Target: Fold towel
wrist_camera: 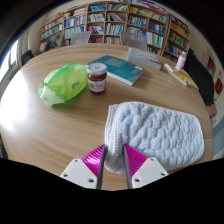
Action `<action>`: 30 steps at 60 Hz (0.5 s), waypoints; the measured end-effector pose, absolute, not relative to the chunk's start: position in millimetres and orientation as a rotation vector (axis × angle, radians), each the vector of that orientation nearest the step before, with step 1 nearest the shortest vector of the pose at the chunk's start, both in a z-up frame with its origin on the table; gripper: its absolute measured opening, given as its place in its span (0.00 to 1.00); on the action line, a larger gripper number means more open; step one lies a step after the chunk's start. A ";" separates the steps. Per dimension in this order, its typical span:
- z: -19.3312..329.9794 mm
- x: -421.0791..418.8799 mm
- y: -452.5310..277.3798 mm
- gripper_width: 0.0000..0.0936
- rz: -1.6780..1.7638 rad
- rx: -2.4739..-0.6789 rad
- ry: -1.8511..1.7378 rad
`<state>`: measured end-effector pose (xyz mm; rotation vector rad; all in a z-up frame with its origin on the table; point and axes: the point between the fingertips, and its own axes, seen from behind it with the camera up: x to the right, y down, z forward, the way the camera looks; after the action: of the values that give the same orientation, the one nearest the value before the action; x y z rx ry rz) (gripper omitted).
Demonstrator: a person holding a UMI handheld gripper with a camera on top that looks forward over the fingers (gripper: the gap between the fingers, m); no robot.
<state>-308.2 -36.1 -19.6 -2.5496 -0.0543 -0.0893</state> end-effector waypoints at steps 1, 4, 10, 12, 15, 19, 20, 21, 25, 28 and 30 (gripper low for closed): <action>-19.3 -309.2 -36.0 0.33 -0.089 -2.548 -0.069; -20.3 -306.0 -35.8 0.18 -0.120 -2.562 -0.101; -18.5 -297.9 -32.5 0.04 -0.123 -2.550 -0.051; -15.6 -298.8 -32.6 0.04 -0.109 -2.550 -0.064; -1.5 -299.1 -30.1 0.04 -0.095 -2.527 -0.068; 28.6 -291.9 -25.8 0.04 -0.067 -2.474 -0.023; 37.9 -288.9 -25.3 0.04 -0.056 -2.462 -0.003; 47.2 -285.5 -23.8 0.04 -0.044 -2.451 0.021; 91.5 -262.3 -19.3 0.04 -0.014 -2.395 0.114; 119.0 -232.0 -19.0 0.04 -0.030 -2.353 0.162; 133.4 -209.9 -21.6 0.04 -0.039 -2.340 0.202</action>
<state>-209.9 -21.6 133.4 -2.3399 0.2024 -0.0390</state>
